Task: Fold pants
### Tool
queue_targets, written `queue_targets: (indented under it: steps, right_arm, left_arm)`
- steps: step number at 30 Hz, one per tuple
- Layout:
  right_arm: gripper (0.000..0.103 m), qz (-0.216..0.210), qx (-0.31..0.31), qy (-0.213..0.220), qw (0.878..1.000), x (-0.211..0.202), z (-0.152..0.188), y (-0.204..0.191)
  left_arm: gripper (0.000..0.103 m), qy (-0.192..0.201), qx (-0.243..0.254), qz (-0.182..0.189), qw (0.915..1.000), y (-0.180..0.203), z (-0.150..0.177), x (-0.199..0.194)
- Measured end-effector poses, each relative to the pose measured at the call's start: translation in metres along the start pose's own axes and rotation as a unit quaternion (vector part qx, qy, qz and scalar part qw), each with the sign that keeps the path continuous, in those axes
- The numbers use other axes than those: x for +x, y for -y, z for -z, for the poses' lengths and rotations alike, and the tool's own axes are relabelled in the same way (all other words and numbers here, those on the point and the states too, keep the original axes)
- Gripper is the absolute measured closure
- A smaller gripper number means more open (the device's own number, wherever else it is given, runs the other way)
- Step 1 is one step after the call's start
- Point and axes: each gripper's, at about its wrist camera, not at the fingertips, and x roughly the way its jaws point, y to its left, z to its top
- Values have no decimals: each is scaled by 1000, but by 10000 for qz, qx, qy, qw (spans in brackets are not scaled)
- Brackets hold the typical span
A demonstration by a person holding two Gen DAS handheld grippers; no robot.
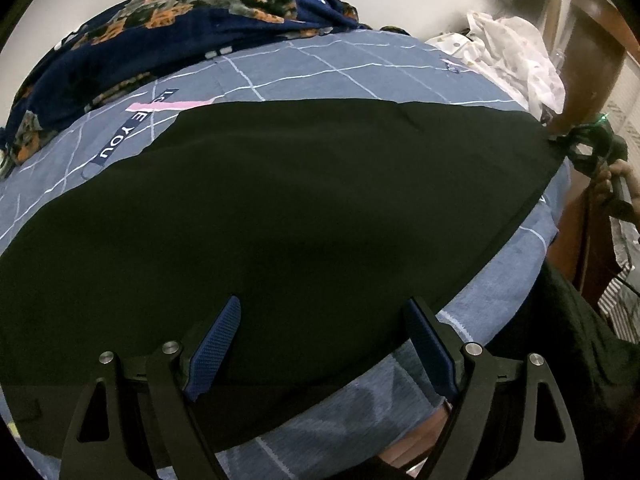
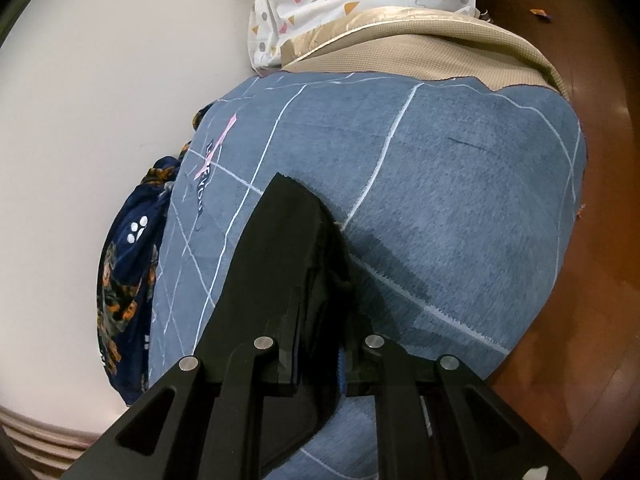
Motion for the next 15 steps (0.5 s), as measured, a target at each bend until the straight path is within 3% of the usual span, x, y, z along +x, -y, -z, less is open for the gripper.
queue_targets:
  steps: [15]
  right_arm:
    - [91,-344,-226,-80,9991,-5,13,-37]
  left_arm:
    - [19,-82,-30,-248,9997,0,-2,-1]
